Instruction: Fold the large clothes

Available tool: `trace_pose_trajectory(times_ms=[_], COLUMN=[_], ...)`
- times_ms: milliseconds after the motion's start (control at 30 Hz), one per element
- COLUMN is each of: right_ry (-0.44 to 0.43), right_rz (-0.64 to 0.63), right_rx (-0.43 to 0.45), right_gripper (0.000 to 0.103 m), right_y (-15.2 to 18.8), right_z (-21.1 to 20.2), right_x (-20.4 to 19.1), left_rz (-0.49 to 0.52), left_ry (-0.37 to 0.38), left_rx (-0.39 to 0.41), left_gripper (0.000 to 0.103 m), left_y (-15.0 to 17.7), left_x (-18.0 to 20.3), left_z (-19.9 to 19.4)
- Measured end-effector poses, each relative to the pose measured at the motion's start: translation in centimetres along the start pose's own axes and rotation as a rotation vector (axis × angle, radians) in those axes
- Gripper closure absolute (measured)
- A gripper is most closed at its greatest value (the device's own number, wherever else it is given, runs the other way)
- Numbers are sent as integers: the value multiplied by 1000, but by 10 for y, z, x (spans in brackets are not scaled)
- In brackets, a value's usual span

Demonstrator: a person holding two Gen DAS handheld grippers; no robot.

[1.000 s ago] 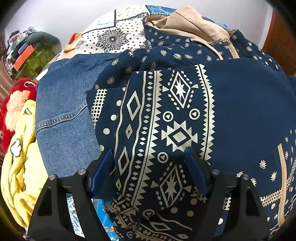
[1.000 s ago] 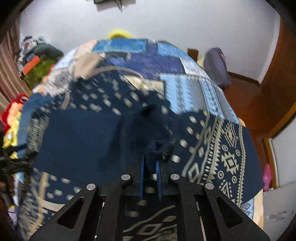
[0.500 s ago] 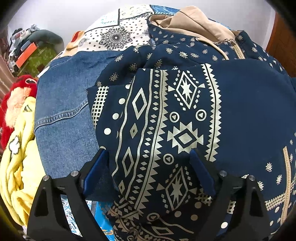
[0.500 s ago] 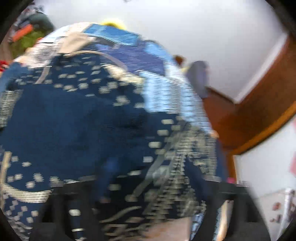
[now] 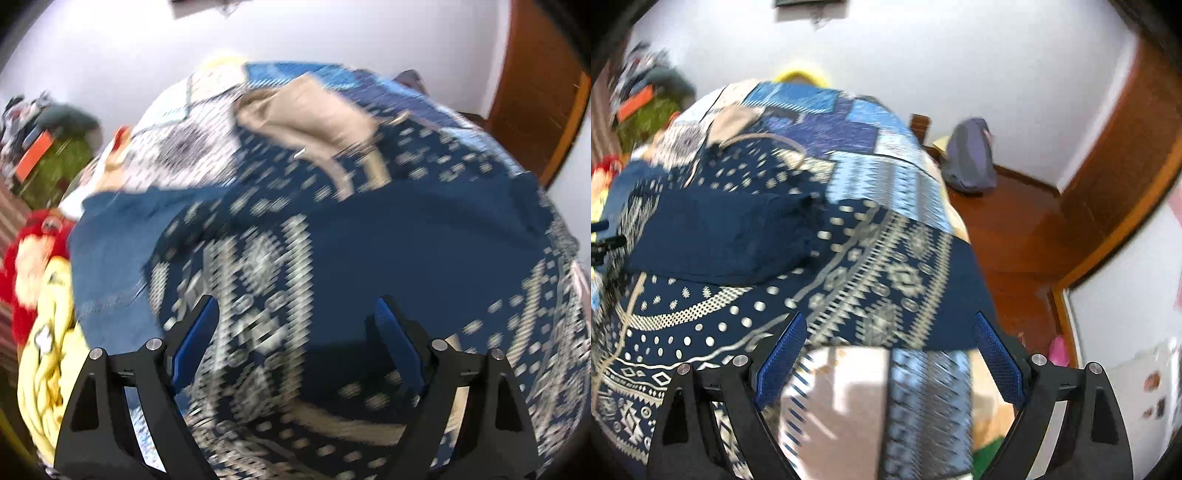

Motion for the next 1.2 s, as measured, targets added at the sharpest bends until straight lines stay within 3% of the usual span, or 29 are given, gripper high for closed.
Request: trace_pose_trajectory(times_ms=[233, 433, 667, 767, 833, 933, 1000, 1067, 1200], right_ry=[-76, -162, -355, -346, -291, -187, -124, -109, -111], right_rz=[299, 464, 758, 787, 790, 771, 748, 735, 673], right_rx=[-77, -148, -215, -203, -161, -103, -61, -37, 66], right_gripper=[13, 13, 16, 18, 21, 41, 69, 89, 92], right_y=[21, 31, 40, 37, 32, 25, 20, 14, -6], right_z=[13, 59, 120, 135, 140, 143, 140, 134, 95], right_x=[83, 112, 127, 125, 124, 124, 125, 126, 119], left_rz=[96, 145, 128, 100, 99, 113, 123, 131, 121], left_ry=[82, 137, 173, 186, 183, 148, 133, 121, 93], left_rx=[16, -21, -37, -41, -39, -15, 3, 19, 62], left_gripper=[16, 16, 16, 16, 16, 16, 16, 16, 16], left_y=[-31, -37, -47, -50, -50, -48, -46, -44, -44], left_x=[68, 113, 129, 127, 126, 122, 117, 110, 92], left_z=[14, 40, 64, 66, 64, 55, 47, 37, 14])
Point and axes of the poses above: each gripper's, at about its wrist camera, not at the fingertips, and z roughly the way its jaws point, x to its right, y to its underside, the point moved 2 cm from there along z, roughly the way its jaws point, and after that the axes turned 2 degrees about x, right-handed, at the moved point
